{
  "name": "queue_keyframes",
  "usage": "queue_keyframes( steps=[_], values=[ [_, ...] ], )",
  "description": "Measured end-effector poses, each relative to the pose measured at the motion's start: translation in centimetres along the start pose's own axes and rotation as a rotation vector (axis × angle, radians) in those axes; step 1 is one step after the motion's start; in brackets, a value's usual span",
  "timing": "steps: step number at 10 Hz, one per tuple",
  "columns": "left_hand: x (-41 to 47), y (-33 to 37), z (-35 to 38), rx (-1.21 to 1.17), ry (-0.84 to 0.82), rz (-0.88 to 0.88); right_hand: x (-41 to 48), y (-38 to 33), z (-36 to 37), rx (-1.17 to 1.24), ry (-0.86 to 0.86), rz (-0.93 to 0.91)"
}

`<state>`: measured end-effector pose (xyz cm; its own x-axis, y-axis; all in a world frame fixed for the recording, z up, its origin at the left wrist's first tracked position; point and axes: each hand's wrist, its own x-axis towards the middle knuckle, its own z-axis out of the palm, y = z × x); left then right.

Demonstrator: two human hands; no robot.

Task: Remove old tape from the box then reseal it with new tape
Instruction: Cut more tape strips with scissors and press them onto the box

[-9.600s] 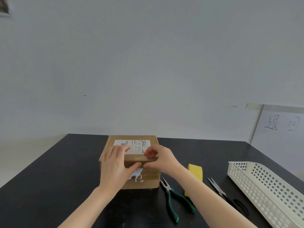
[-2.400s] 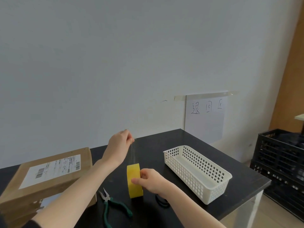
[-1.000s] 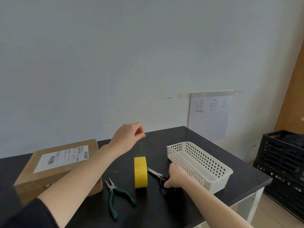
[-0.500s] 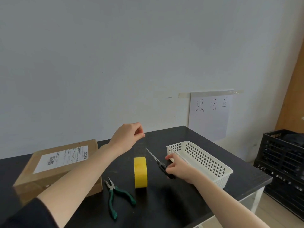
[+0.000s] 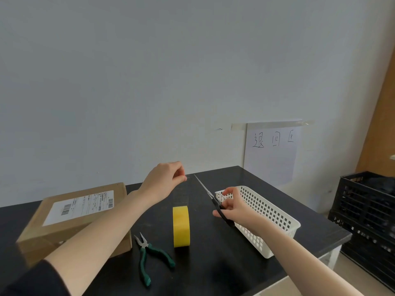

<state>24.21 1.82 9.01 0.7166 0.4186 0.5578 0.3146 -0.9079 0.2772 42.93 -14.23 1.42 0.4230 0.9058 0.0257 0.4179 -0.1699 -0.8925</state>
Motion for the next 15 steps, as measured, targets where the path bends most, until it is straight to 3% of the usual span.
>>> queue_keyframes(
  steps=[4,7,15],
  values=[
    [0.0,-0.2,-0.1,-0.004,-0.005,0.002,0.2,-2.8,-2.8,-0.504,0.034,-0.138],
    [-0.1,-0.1,0.0,-0.008,-0.01,0.005,1.0,-5.1,-1.9,-0.697,-0.029,-0.196],
    [-0.1,-0.1,-0.2,-0.024,-0.023,-0.005,2.7,-6.0,-0.6,-0.659,-0.059,-0.203]
  ],
)
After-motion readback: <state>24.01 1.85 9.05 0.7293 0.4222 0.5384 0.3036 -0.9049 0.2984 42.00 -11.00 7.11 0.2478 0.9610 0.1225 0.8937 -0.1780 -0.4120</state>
